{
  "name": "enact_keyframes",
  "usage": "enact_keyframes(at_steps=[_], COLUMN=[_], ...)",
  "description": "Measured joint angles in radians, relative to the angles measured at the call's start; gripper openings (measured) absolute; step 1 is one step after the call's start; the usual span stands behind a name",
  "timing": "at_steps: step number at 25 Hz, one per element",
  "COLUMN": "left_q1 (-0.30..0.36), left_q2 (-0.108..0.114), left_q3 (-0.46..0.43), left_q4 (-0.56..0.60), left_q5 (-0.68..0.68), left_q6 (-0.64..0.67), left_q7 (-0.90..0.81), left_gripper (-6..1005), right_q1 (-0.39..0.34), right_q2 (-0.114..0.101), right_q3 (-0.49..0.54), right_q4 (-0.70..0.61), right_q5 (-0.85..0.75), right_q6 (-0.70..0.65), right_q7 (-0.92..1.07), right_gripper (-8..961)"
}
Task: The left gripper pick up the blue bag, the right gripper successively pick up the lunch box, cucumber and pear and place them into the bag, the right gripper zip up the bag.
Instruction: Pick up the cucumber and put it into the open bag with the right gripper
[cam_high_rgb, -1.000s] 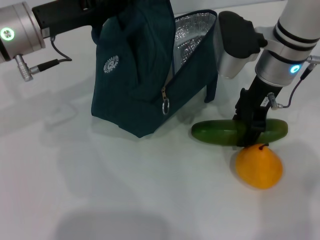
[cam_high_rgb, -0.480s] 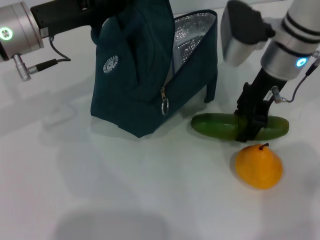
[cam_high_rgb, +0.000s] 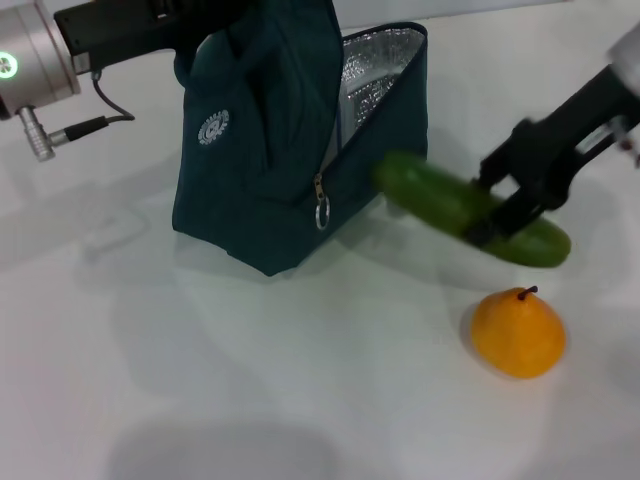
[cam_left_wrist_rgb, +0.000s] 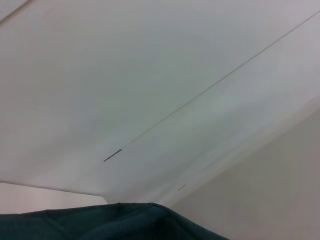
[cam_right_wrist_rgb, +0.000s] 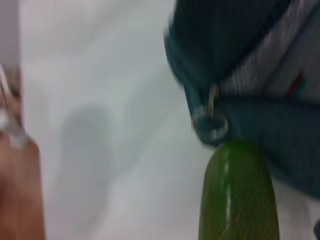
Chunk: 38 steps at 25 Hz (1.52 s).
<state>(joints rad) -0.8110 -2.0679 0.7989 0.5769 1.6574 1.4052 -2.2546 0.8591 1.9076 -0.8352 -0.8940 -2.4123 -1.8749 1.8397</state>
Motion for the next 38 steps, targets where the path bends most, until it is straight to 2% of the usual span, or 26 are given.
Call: enact_keyframes(at_steps=[4, 7, 10, 12, 14, 16, 17, 19, 20, 21, 29, 33, 38], left_q1=[0.013, 0.021, 0.021, 0.019, 0.018, 0.014, 0.011, 0.006, 0.006, 0.006, 0.018, 0.021, 0.022], left_q2=[0.000, 0.000, 0.000, -0.001, -0.001, -0.001, -0.001, 0.001, 0.001, 0.002, 0.001, -0.002, -0.004], left_q3=[0.000, -0.002, -0.002, -0.001, -0.004, -0.005, -0.002, 0.003, 0.003, 0.003, -0.006, -0.006, -0.007], left_q4=[0.000, 0.000, 0.000, 0.000, 0.000, 0.000, 0.000, 0.000, 0.000, 0.000, -0.005, -0.007, -0.009], left_q5=[0.000, -0.001, -0.001, -0.001, -0.003, -0.004, -0.005, -0.005, -0.005, -0.005, -0.023, -0.027, -0.027], left_q6=[0.003, 0.013, 0.021, 0.034, 0.049, 0.054, 0.058, 0.077, 0.077, 0.080, 0.082, 0.083, 0.083], left_q7=[-0.002, -0.012, -0.020, -0.027, -0.037, -0.045, -0.049, -0.052, -0.052, -0.053, -0.088, -0.094, -0.099], left_gripper=[53, 53, 53, 53, 53, 53, 53, 53, 53, 53, 53, 53, 53], right_q1=[-0.122, -0.195, -0.267, -0.294, -0.309, -0.309, -0.304, -0.275, -0.275, -0.259, -0.200, -0.208, -0.264], right_q2=[-0.024, -0.023, 0.004, 0.039, 0.085, 0.109, 0.113, 0.107, 0.107, 0.108, 0.107, 0.106, 0.101], right_q3=[0.114, 0.167, 0.216, 0.215, 0.208, 0.181, 0.150, 0.060, 0.060, 0.020, -0.045, -0.113, -0.200], right_q4=[-0.097, -0.136, -0.133, -0.123, -0.120, -0.102, -0.075, 0.049, 0.049, 0.125, 0.295, 0.315, 0.291], right_q5=[0.201, 0.346, 0.592, 0.717, 0.787, 0.814, 0.833, 0.912, 0.912, 0.960, 0.995, 0.991, 0.970], right_q6=[-0.041, -0.012, 0.057, 0.105, 0.170, 0.237, 0.274, 0.357, 0.357, 0.401, 0.470, 0.471, 0.503], right_q7=[-0.010, -0.039, -0.118, -0.203, -0.312, -0.395, -0.436, -0.572, -0.572, -0.695, -0.895, -0.905, -0.893], right_gripper=[619, 619, 620, 620, 620, 620, 620, 620, 620, 620, 619, 619, 618])
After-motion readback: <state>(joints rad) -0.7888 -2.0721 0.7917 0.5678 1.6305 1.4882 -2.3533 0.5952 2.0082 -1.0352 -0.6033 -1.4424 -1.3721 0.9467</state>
